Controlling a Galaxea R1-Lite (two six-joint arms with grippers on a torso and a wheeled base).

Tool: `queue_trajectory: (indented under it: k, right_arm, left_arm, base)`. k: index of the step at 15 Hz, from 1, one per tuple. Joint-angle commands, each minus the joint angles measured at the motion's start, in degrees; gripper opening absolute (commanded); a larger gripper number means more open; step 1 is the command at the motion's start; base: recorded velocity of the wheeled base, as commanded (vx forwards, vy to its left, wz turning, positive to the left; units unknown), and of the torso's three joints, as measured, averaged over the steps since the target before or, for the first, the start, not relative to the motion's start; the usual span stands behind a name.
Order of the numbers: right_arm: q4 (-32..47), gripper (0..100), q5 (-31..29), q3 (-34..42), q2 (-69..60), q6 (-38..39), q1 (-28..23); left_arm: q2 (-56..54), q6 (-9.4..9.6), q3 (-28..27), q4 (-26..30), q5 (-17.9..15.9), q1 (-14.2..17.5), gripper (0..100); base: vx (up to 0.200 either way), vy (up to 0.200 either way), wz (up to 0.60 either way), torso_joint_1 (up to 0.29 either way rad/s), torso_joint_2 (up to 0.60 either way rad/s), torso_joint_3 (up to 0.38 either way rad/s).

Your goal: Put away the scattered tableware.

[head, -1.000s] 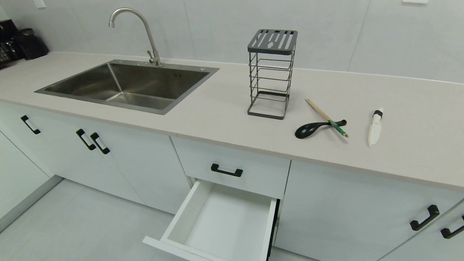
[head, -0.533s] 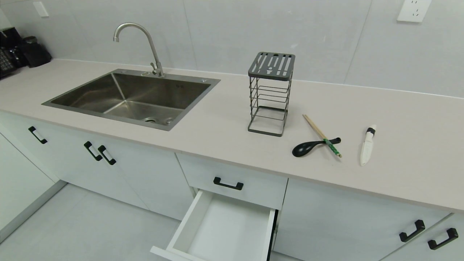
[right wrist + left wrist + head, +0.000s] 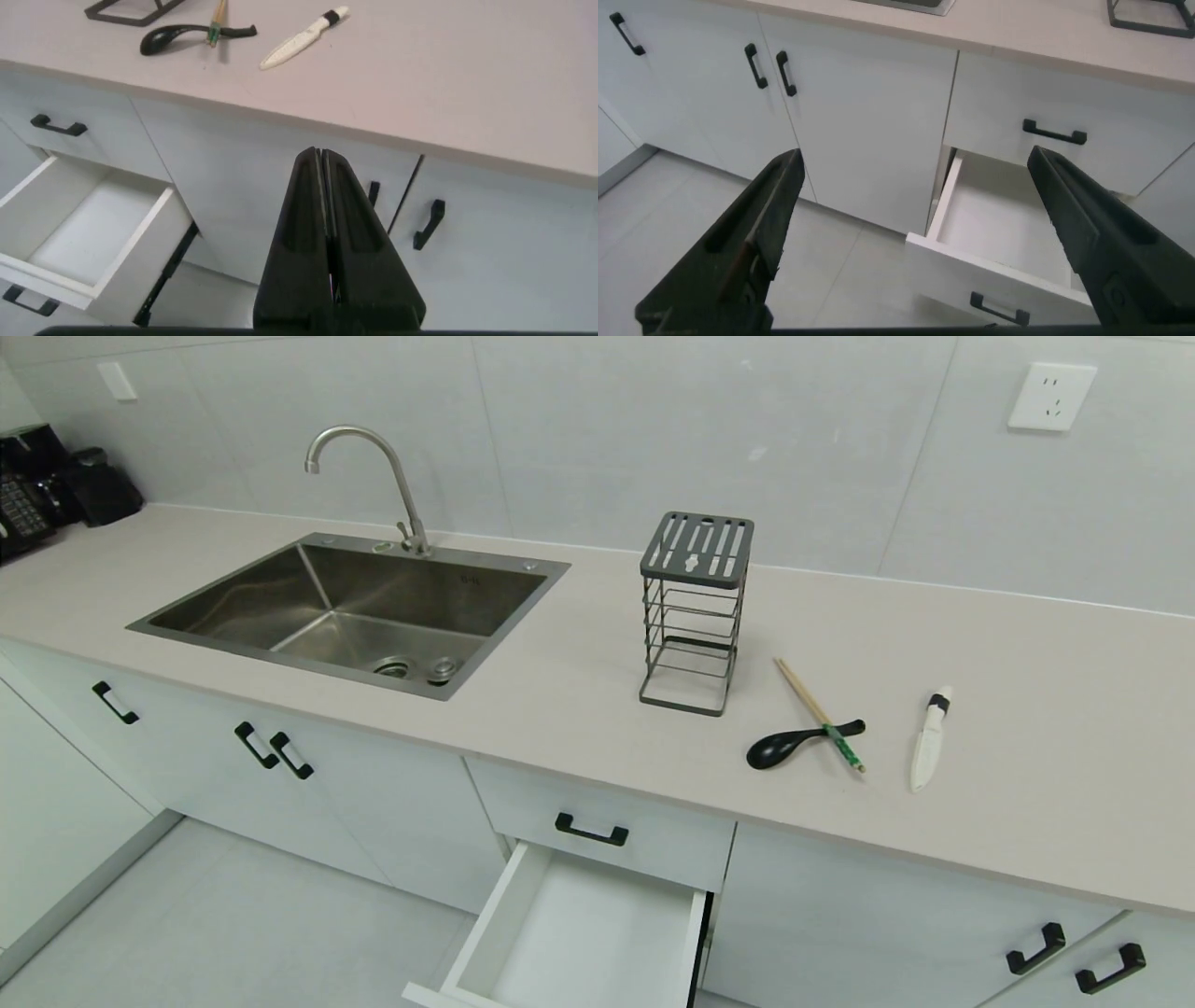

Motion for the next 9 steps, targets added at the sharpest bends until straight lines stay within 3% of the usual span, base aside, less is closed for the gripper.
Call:
queue_trajectory:
  k: [1, 4, 9]
  right_arm:
    - [0.0, 100, 0.1, -0.1, 0.1, 0.0, 0.0]
    - [0.0, 100, 0.0, -0.1, 0.1, 0.0, 0.0]
    - [-0.8, 100, -0.4, 0.0, 0.1, 0.7, 0.0]
  left_arm:
    - [0.1, -0.11, 0.0, 0.0, 0.0, 0.0, 100]
    - [0.1, -0.02, 0.0, 0.0, 0.0, 0.0, 100]
    - [0.1, -0.02, 0.0, 0.0, 0.0, 0.0, 100]
  base:
    - [0.0, 0.0, 0.0, 0.295, -0.57, -0.286]
    - [0.0, 0.0, 0.0, 0.194, -0.39, -0.191]
    - [0.0, 0.0, 0.0, 0.014, -0.02, -0.011]
